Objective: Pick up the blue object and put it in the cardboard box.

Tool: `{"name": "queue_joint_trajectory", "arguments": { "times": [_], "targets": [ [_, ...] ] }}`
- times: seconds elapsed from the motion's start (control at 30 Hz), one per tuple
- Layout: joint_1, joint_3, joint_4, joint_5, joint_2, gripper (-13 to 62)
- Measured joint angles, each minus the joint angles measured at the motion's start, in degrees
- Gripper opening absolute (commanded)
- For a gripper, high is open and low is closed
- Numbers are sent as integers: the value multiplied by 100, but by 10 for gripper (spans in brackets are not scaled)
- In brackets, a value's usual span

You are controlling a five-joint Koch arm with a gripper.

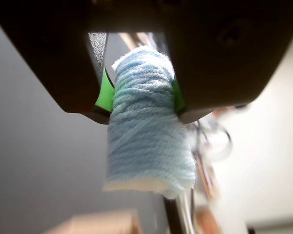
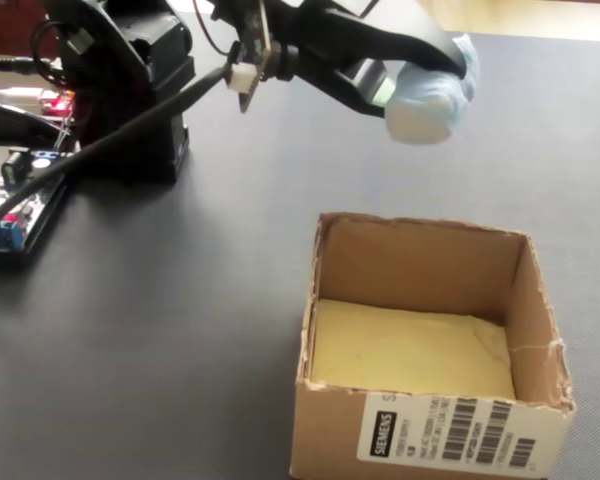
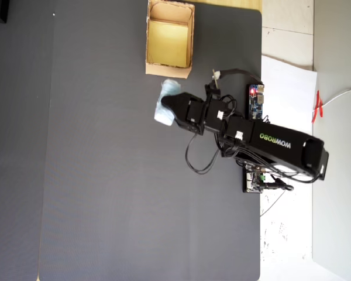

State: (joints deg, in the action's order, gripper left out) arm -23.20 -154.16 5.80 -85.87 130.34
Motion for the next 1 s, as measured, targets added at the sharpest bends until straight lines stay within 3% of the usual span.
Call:
{"name": "queue_joint_trajectory", "arguments": {
  "times": [0.33,0.57,0.6,0.77,0.83,1.0],
  "targets": [
    [-1336,422,-79,563,-123,-64],
    [-1995,1503,-422,967,-1503,-60],
    [-1995,1503,-431,967,-1503,27],
    [-2224,1635,-976,976,-1749,180],
    [-2241,1635,-976,976,-1863,293],
    [-2241,1635,-976,976,-1863,309]
  ]
}}
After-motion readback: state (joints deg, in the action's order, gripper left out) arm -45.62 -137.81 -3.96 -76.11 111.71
